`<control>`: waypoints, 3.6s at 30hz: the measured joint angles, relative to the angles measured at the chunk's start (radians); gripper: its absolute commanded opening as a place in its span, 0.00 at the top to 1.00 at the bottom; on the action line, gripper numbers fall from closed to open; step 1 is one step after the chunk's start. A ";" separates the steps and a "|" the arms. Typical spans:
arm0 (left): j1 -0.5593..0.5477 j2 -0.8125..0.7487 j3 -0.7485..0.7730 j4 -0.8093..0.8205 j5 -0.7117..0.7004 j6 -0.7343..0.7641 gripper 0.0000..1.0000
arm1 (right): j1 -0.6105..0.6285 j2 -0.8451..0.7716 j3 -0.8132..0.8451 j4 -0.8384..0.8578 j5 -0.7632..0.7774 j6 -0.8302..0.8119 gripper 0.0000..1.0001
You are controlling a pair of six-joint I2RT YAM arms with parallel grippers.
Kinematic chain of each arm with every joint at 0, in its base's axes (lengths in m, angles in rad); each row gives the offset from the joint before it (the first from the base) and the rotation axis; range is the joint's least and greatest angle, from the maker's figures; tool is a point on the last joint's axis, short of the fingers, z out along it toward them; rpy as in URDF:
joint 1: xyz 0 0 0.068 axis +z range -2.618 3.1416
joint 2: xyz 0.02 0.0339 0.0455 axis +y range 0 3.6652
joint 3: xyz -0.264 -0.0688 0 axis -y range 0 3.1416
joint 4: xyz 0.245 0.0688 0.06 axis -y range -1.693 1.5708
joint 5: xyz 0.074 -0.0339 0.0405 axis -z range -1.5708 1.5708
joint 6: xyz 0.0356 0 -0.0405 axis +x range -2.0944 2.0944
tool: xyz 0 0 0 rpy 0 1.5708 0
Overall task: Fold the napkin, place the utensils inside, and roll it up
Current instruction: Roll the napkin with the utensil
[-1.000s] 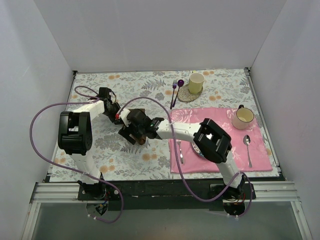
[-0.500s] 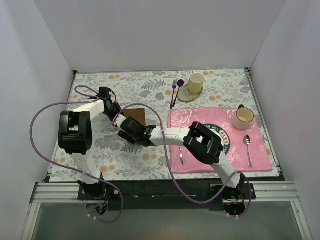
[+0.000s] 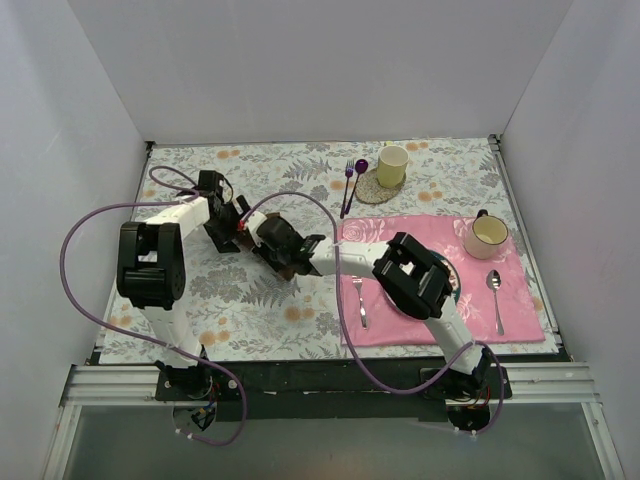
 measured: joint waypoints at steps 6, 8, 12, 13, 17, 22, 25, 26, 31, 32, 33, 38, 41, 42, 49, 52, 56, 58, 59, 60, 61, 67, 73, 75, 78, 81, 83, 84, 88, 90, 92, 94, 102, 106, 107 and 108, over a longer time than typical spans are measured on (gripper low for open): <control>-0.002 -0.039 -0.018 -0.011 -0.047 -0.018 0.16 | -0.086 -0.005 0.000 0.006 -0.242 0.133 0.99; -0.002 -0.088 -0.047 -0.008 -0.059 -0.030 0.16 | -0.118 -0.004 0.000 0.009 -0.331 0.183 0.99; -0.001 -0.190 -0.115 0.018 -0.060 -0.058 0.17 | -0.179 0.011 0.000 0.021 -0.502 0.295 0.99; -0.001 -0.209 -0.133 0.030 -0.057 -0.065 0.17 | -0.186 0.016 0.000 0.028 -0.530 0.316 0.99; -0.001 -0.212 -0.161 0.058 -0.037 -0.083 0.22 | -0.210 0.034 -0.001 0.056 -0.653 0.418 0.99; -0.004 -0.153 -0.158 0.082 -0.031 -0.083 0.27 | -0.229 0.056 -0.047 0.150 -0.804 0.582 0.99; -0.007 -0.095 -0.136 0.071 -0.048 -0.071 0.30 | -0.249 0.069 -0.097 0.266 -0.872 0.695 0.99; -0.006 -0.087 -0.123 0.063 -0.050 -0.068 0.29 | -0.256 0.074 -0.116 0.306 -0.892 0.734 0.99; -0.012 -0.091 -0.122 0.064 -0.076 -0.055 0.25 | -0.282 0.089 -0.178 0.447 -0.949 0.860 0.99; -0.014 -0.098 -0.129 0.069 -0.084 -0.052 0.27 | -0.284 0.092 -0.182 0.462 -0.955 0.877 0.99; -0.016 -0.104 -0.135 0.070 -0.091 -0.050 0.28 | -0.285 0.094 -0.185 0.475 -0.959 0.888 0.99; -0.023 -0.097 -0.138 0.071 -0.107 -0.040 0.62 | -0.288 0.100 -0.218 0.554 -0.968 0.945 0.91; -0.030 -0.080 -0.129 0.073 -0.105 -0.040 0.79 | -0.291 0.100 -0.229 0.572 -0.969 0.956 0.78; -0.033 -0.077 -0.125 0.074 -0.104 -0.042 0.83 | -0.291 0.100 -0.229 0.569 -0.968 0.953 0.74; -0.037 -0.074 -0.122 0.074 -0.104 -0.037 0.88 | -0.270 0.042 -0.150 0.290 -0.892 0.644 0.34; -0.037 -0.074 -0.121 0.073 -0.099 -0.031 0.89 | -0.240 -0.015 -0.098 0.121 -0.775 0.451 0.26; -0.036 -0.074 -0.118 0.069 -0.092 -0.024 0.91 | -0.177 -0.056 -0.031 -0.038 -0.577 0.241 0.21; -0.036 -0.070 -0.110 0.060 -0.086 -0.020 0.92 | -0.136 -0.059 -0.008 -0.079 -0.475 0.162 0.19; -0.036 -0.066 -0.104 0.054 -0.082 -0.019 0.92 | -0.110 -0.059 -0.001 -0.092 -0.414 0.122 0.18; -0.036 -0.063 -0.099 0.048 -0.078 -0.017 0.92 | -0.077 -0.059 0.001 -0.104 -0.341 0.078 0.17; -0.036 -0.061 -0.095 0.042 -0.075 -0.014 0.92 | -0.048 -0.059 0.001 -0.111 -0.286 0.045 0.17; -0.034 -0.059 -0.085 0.019 -0.065 -0.006 0.93 | 0.076 -0.043 0.039 -0.138 -0.065 -0.070 0.17; -0.034 -0.050 -0.074 0.009 -0.059 -0.002 0.94 | 0.100 -0.011 0.067 -0.153 0.026 -0.103 0.22; -0.034 -0.050 -0.072 0.006 -0.058 -0.002 0.94 | 0.100 0.002 0.067 -0.157 0.049 -0.100 0.25; -0.034 -0.047 -0.066 0.002 -0.056 0.001 0.94 | 0.102 0.005 0.068 -0.154 0.075 -0.098 0.38; -0.034 -0.045 -0.061 0.000 -0.056 0.003 0.78 | 0.108 0.009 0.068 -0.151 0.075 -0.091 0.56; -0.034 -0.045 -0.060 0.001 -0.056 0.004 0.59 | 0.110 0.011 0.068 -0.151 0.062 -0.078 0.71; -0.034 -0.045 -0.060 0.000 -0.057 0.007 0.54 | 0.108 0.011 0.068 -0.152 0.060 -0.071 0.74; -0.027 -0.045 -0.060 -0.021 -0.070 0.009 0.40 | 0.061 0.009 0.065 -0.135 -0.003 -0.011 0.78; -0.025 -0.046 -0.056 -0.025 -0.072 0.005 0.15 | 0.023 0.006 0.057 -0.113 -0.085 0.025 0.79; -0.025 -0.049 -0.045 -0.028 -0.070 0.003 0.13 | -0.014 0.003 0.046 -0.094 -0.172 0.065 0.79; -0.024 -0.060 -0.032 -0.024 -0.078 -0.005 0.12 | -0.045 0.002 0.032 -0.071 -0.255 0.109 0.80; -0.015 -0.129 -0.035 -0.009 -0.090 -0.021 0.16 | -0.171 0.005 -0.042 0.055 -0.583 0.316 0.80; -0.013 -0.133 -0.050 0.001 -0.081 -0.021 0.16 | -0.226 0.029 -0.079 0.145 -0.737 0.435 0.77; -0.013 -0.133 -0.058 0.000 -0.079 -0.021 0.16 | -0.238 0.036 -0.086 0.166 -0.772 0.464 0.76; -0.015 -0.133 -0.067 0.001 -0.079 -0.019 0.16 | -0.249 0.043 -0.093 0.190 -0.801 0.493 0.76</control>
